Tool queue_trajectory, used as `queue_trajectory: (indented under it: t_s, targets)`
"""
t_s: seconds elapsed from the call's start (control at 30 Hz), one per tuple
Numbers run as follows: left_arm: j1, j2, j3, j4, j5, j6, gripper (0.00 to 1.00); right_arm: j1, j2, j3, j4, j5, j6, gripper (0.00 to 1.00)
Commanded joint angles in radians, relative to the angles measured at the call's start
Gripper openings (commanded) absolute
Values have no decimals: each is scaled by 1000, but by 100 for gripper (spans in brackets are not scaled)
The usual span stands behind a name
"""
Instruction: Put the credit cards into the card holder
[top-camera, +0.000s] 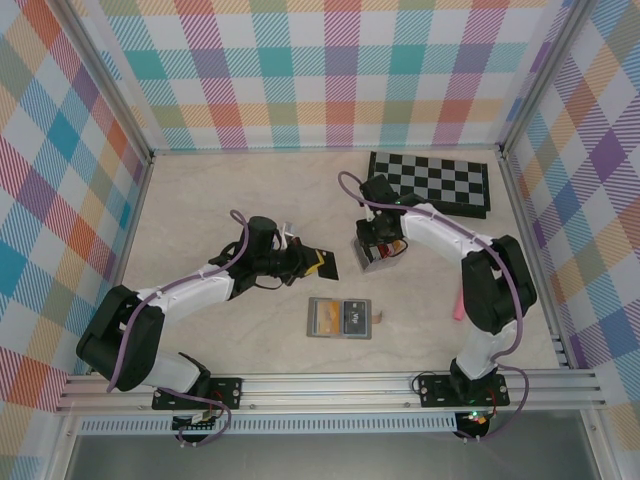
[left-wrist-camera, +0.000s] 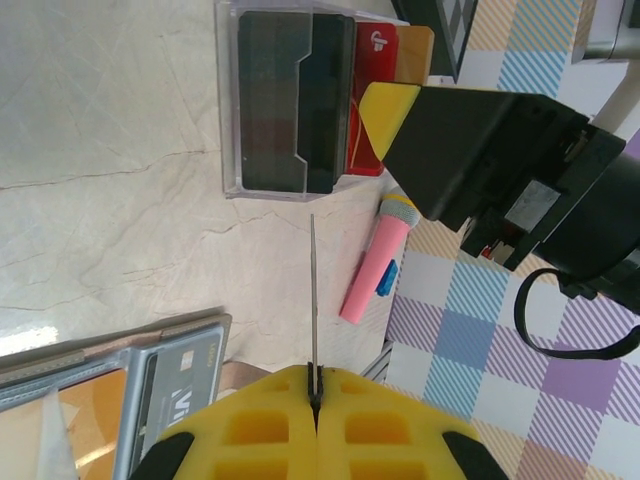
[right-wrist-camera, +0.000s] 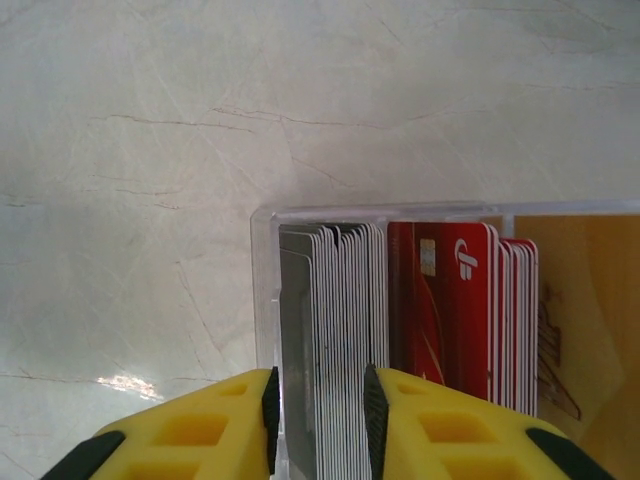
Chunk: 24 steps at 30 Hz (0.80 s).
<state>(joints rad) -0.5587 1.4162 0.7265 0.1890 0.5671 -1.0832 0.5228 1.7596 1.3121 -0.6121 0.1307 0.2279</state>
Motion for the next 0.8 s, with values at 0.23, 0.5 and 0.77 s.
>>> queue_trajectory:
  t_s: [0.23,0.5,0.77]
  targets:
    - [-22,-45,0,136,22,19,0,2,-330,-158,62,-376,366,39]
    - [-30,-94,-1,170,13,35,0,2,-471,-331,252,-564,600,46]
    - [-32,-94,6,200,25,27,0,2,-479,-371,359,-689,704,51]
